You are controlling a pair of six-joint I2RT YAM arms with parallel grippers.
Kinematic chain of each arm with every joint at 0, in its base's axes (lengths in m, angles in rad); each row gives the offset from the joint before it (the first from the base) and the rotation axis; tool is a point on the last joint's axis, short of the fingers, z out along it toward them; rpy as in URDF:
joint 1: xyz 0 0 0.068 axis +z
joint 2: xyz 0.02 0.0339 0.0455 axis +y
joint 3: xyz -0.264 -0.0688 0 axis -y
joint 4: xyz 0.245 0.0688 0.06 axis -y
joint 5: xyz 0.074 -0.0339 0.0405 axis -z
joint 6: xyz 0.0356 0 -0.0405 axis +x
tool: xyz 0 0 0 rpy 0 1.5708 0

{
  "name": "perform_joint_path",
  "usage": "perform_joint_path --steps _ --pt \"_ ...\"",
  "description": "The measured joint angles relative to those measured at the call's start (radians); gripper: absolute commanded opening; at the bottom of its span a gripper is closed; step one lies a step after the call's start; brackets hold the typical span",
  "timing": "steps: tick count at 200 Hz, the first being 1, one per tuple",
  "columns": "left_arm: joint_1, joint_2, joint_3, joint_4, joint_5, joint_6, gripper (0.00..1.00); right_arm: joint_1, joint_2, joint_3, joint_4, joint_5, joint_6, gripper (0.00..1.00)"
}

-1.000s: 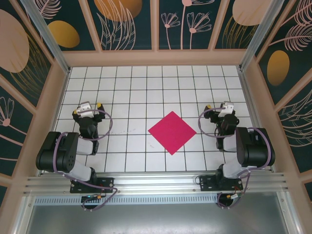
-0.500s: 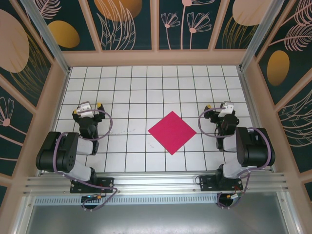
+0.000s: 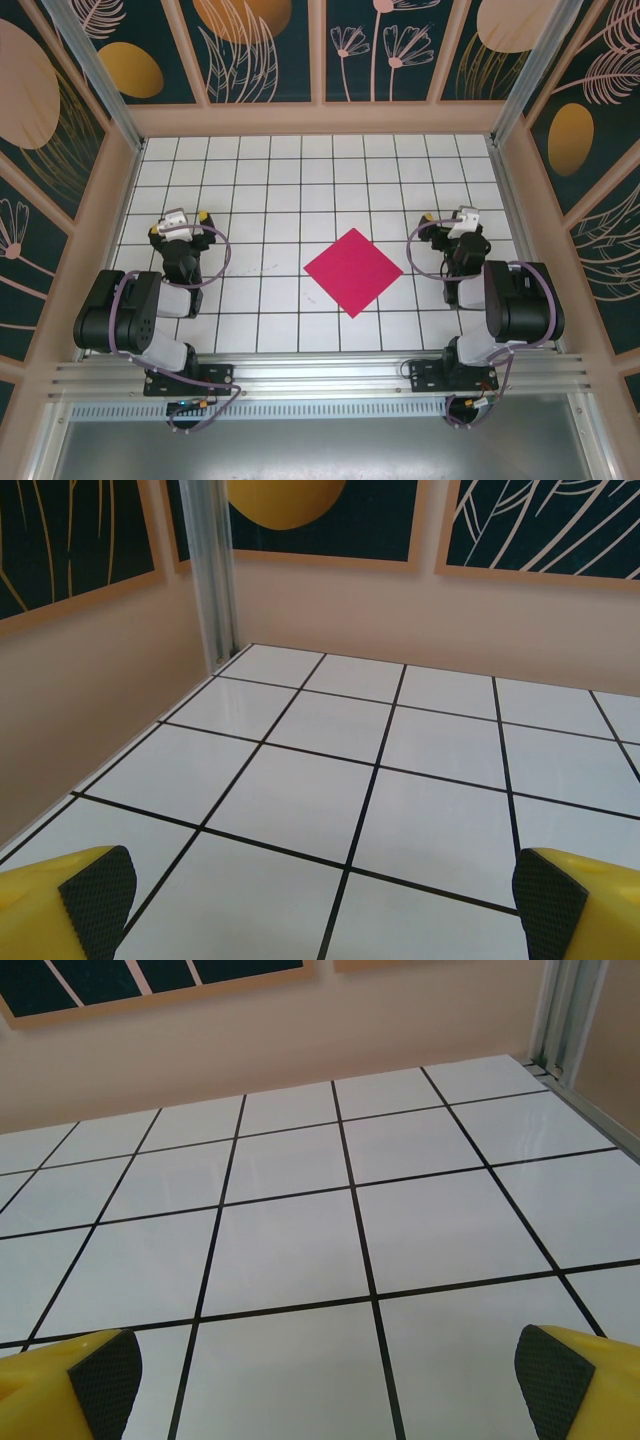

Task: Fold a paper plane with a square sheet of paper (pick it up from the middle)
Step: Rotate the square sheet of paper at the center of the table.

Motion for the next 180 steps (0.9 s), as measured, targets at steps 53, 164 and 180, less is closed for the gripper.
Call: perform_joint_path --steps 53,164,180 --pt "0.000 -0.037 -0.062 0.058 -0.005 -0.004 0.99 0.051 -0.224 0.017 -0.212 0.059 -0.010 0.99" --pt "0.002 -0.715 0.112 -0.791 -0.031 -0.422 0.99 0.097 -0.335 0.343 -1.030 -0.358 0.470 0.85" --pt "0.003 -0.787 0.113 -0.881 0.068 -0.492 0.99 0.206 -0.308 0.371 -1.080 -0.395 0.480 0.85"
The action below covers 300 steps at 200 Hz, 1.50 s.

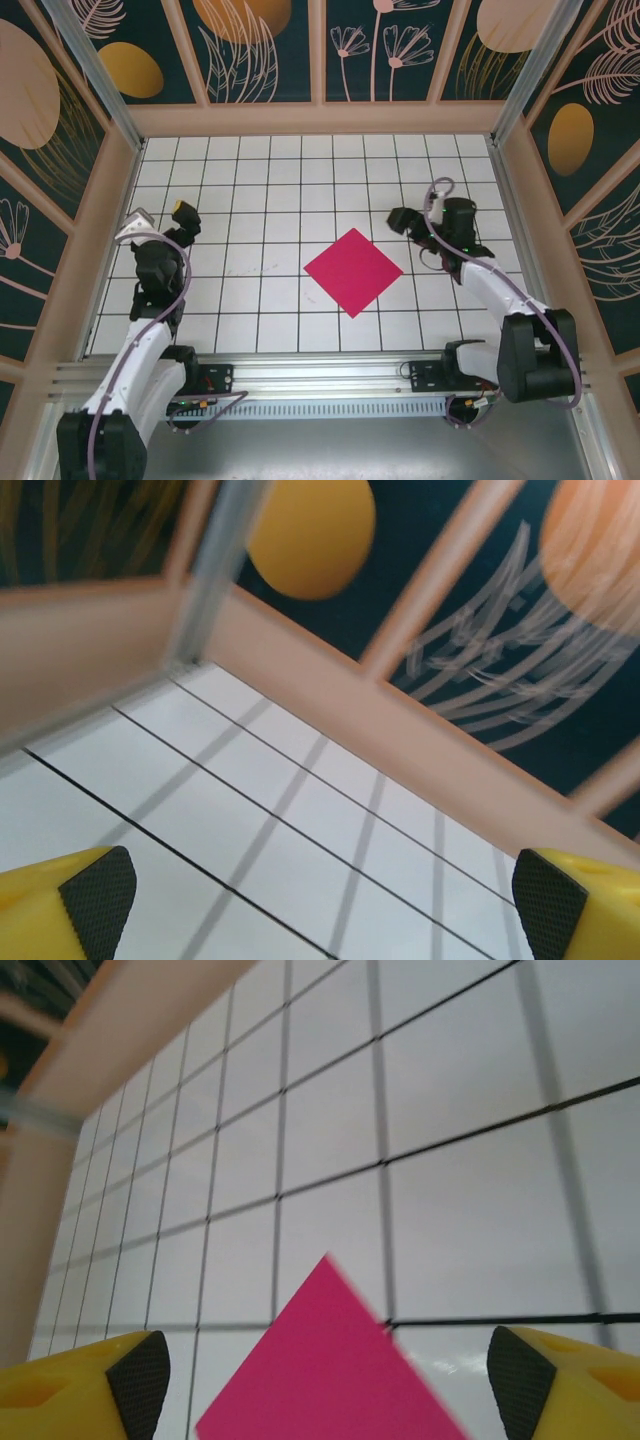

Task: Fold a paper plane with a square sheet of paper (pick it up from the middle)
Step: Rotate the square sheet of paper at the center of the table.

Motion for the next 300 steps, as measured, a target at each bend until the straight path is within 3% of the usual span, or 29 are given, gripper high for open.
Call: perform_joint_path --steps 50,101,211,300 --pt "0.000 -0.017 -0.033 -0.165 0.325 -0.164 0.98 0.245 0.117 0.006 -0.081 0.026 0.049 0.80" --pt "-0.042 0.011 -0.045 -0.280 0.475 -0.182 0.98 0.367 0.256 0.019 -0.051 0.050 0.134 0.80" --pt "-0.045 0.060 -0.051 -0.308 0.507 -0.178 0.99 0.454 0.481 0.257 -0.120 0.214 0.187 0.79" --pt "-0.045 0.076 -0.051 -0.310 0.534 -0.159 0.99 0.493 0.719 0.604 -0.319 0.144 -0.179 0.77"
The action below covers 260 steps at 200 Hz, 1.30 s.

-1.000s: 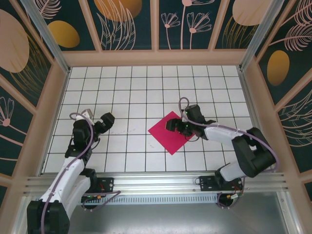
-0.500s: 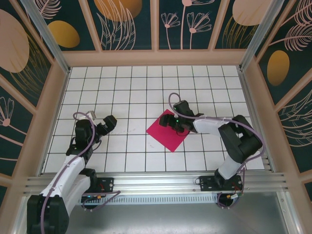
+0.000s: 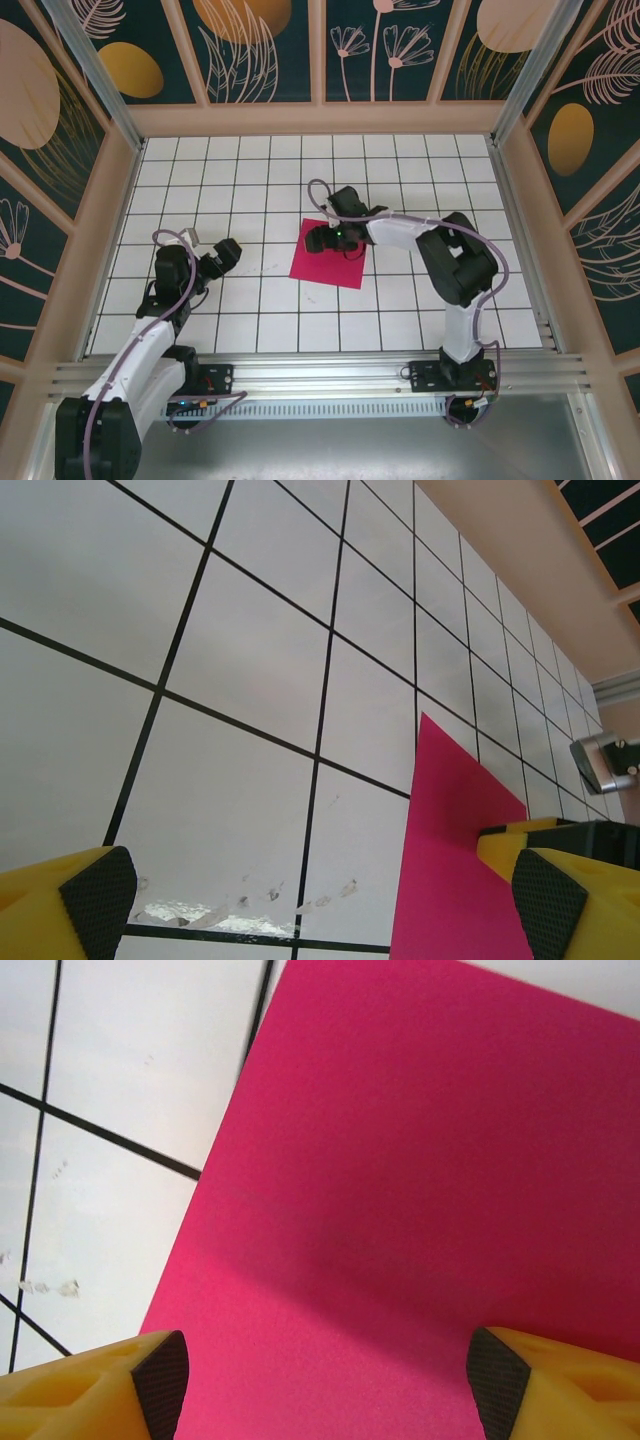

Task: Fold a paper plane with a square sheet of paper (pick it up from the middle)
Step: Rotate the square sheet of paper at the center of the table.

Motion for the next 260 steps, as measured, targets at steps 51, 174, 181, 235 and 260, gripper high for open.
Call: perform_joint_path --steps 51,174,181,235,260 --pt "0.000 0.028 0.000 0.001 0.000 0.008 0.99 0.045 -0.087 -0.018 -0.061 0.121 0.102 0.77" --pt "0.000 0.069 0.023 0.000 0.053 0.011 0.99 0.178 -0.105 -0.150 0.040 0.104 0.217 0.75" --pt "-0.001 0.069 0.023 0.000 0.056 0.010 0.98 0.179 -0.121 -0.170 0.049 0.102 0.216 0.75" --pt "-0.027 0.070 0.023 0.000 0.082 0.006 0.98 0.179 -0.198 -0.252 0.030 0.094 0.209 0.76" --pt "-0.052 0.072 0.023 0.001 0.082 0.000 0.98 0.185 -0.210 -0.228 -0.019 0.131 0.220 0.78"
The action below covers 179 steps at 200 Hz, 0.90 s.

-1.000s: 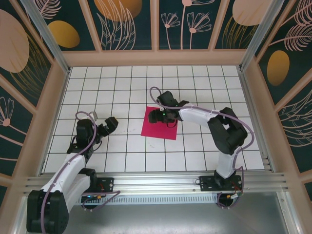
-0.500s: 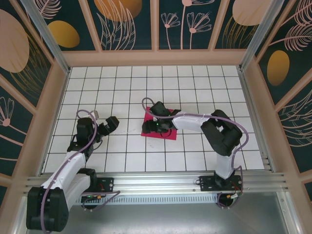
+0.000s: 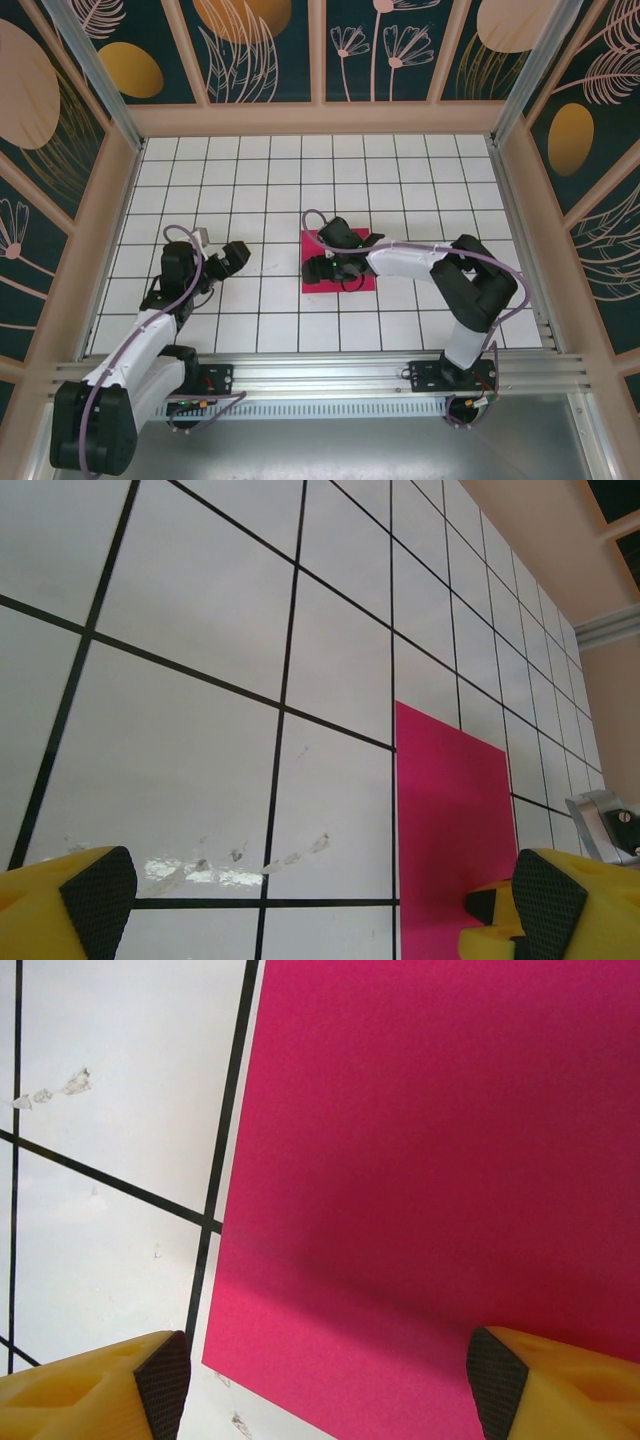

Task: Fold a paper plane with a square sheet of paper (pick it up from the middle)
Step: Rotate the square sheet of paper at the center of the table, then fold the square sheet of paper in half at the center of the table.

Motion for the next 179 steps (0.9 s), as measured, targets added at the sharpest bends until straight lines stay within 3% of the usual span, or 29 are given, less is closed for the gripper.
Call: perform_joint_path --steps 62,110,179 --pt "-0.084 0.060 0.017 0.017 -0.028 -0.005 0.98 -0.019 -0.036 0.143 -0.166 0.259 0.080 0.82" --pt "-0.161 0.151 0.039 0.064 -0.050 -0.009 0.98 -0.043 0.069 0.220 -0.248 0.299 0.107 0.84" --pt "-0.164 0.124 0.033 0.074 -0.127 -0.007 0.99 -0.043 0.197 0.339 -0.314 0.301 0.133 0.85"
